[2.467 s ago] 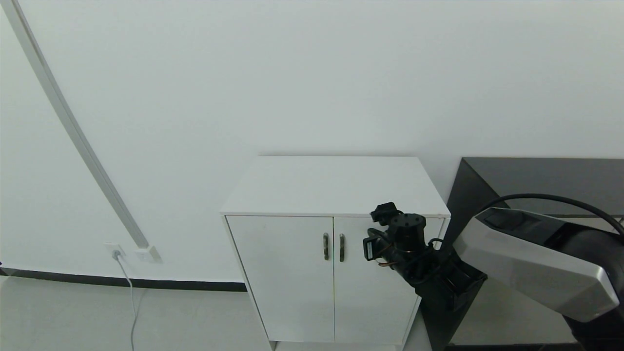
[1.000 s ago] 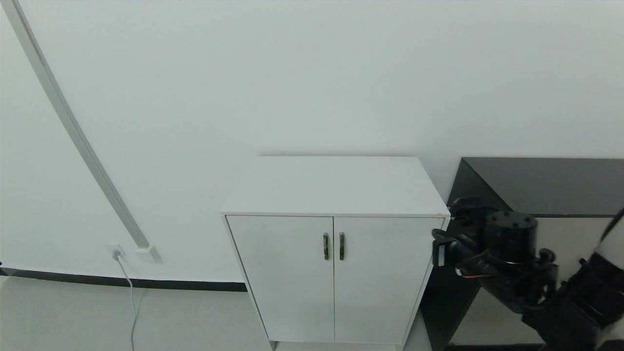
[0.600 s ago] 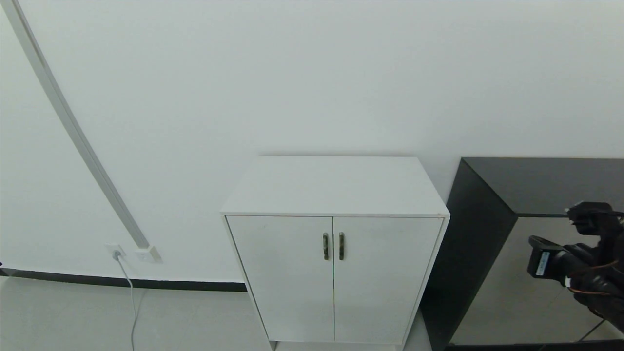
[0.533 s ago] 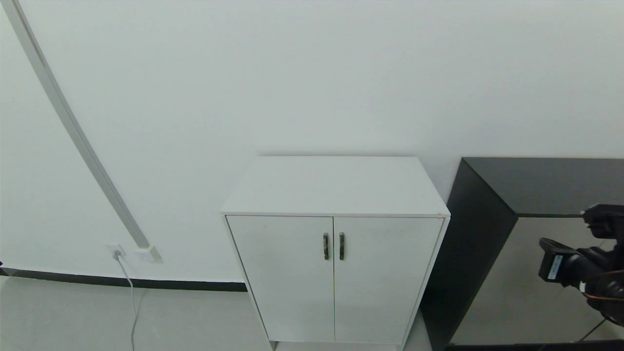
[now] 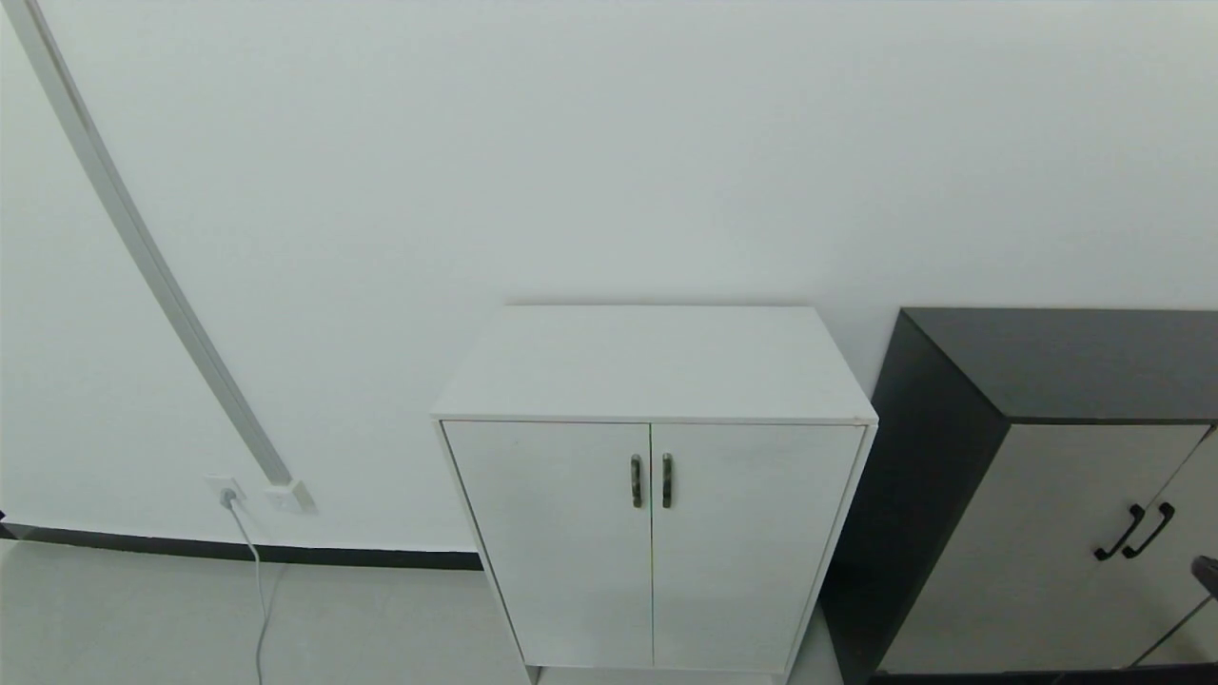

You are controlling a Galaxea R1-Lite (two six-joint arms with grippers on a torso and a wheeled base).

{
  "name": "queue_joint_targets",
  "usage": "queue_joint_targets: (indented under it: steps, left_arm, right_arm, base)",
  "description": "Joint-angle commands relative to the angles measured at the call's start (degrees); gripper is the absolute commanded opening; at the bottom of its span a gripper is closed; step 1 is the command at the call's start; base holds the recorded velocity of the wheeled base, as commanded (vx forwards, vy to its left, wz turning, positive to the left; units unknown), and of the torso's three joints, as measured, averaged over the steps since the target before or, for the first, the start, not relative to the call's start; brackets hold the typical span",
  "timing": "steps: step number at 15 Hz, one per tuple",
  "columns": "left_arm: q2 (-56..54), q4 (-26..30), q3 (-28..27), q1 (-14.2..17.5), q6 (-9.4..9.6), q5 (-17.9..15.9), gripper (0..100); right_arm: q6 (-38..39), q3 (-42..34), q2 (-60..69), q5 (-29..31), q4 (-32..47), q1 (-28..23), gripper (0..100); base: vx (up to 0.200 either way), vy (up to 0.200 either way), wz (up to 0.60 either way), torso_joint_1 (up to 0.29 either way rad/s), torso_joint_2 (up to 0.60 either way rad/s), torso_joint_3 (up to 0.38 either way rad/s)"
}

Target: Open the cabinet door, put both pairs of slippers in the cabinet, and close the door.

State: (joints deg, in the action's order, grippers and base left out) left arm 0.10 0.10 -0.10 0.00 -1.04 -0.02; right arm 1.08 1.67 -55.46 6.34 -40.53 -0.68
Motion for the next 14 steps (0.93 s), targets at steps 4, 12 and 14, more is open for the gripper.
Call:
queue_joint_targets:
  steps: [4,12,14]
  left_arm:
    - [0.0,0.0,0.0,0.0,-0.02,0.0,0]
    - [0.0,0.0,0.0,0.0,-0.02,0.0,0]
    - [0.0,0.0,0.0,0.0,-0.02,0.0,0]
  right_arm:
    - [-0.1,6.2,36.6,-4.9,39.0,0.2,0]
    - [0.0,1.3,45.0,-5.2,42.1,4.0,0]
    - [0.0,0.4,46.5,-5.1,42.1,5.3,0]
  base:
    - [0.000,0.000,0.00,0.000,0.00,0.000]
    - [0.000,0.000,0.00,0.000,0.00,0.000]
    - [0.000,0.000,0.00,0.000,0.00,0.000]
